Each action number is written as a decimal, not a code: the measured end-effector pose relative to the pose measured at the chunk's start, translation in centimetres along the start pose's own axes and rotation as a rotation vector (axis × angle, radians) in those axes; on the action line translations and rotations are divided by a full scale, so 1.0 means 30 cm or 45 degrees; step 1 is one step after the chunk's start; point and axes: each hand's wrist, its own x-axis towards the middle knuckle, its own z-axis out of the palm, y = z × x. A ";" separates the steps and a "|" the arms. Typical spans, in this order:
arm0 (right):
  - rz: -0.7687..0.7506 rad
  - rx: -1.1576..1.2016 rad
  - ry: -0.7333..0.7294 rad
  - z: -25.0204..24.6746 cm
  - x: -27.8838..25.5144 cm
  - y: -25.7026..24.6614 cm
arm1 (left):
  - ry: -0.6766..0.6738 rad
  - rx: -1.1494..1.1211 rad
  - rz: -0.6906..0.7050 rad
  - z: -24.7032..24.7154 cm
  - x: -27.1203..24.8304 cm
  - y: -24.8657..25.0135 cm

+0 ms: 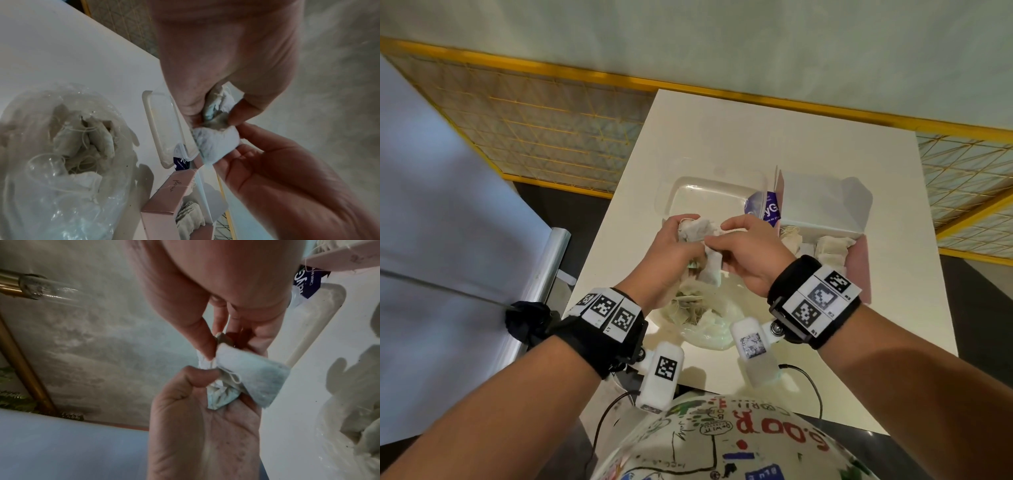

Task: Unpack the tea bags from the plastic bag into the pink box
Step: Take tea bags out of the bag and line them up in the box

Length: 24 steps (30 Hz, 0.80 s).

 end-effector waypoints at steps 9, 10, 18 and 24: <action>-0.235 -0.227 -0.005 -0.101 0.026 0.001 | -0.042 0.257 -0.042 -0.011 0.025 -0.028; -0.271 -0.293 -0.017 -0.122 0.027 -0.005 | -0.042 0.270 -0.051 -0.009 0.028 -0.031; -0.411 -0.746 -0.043 -0.317 0.061 -0.053 | 0.037 0.316 -0.153 0.001 0.052 -0.064; -0.391 -0.912 0.179 -0.604 0.111 -0.103 | 0.065 0.273 -0.188 0.027 0.056 -0.078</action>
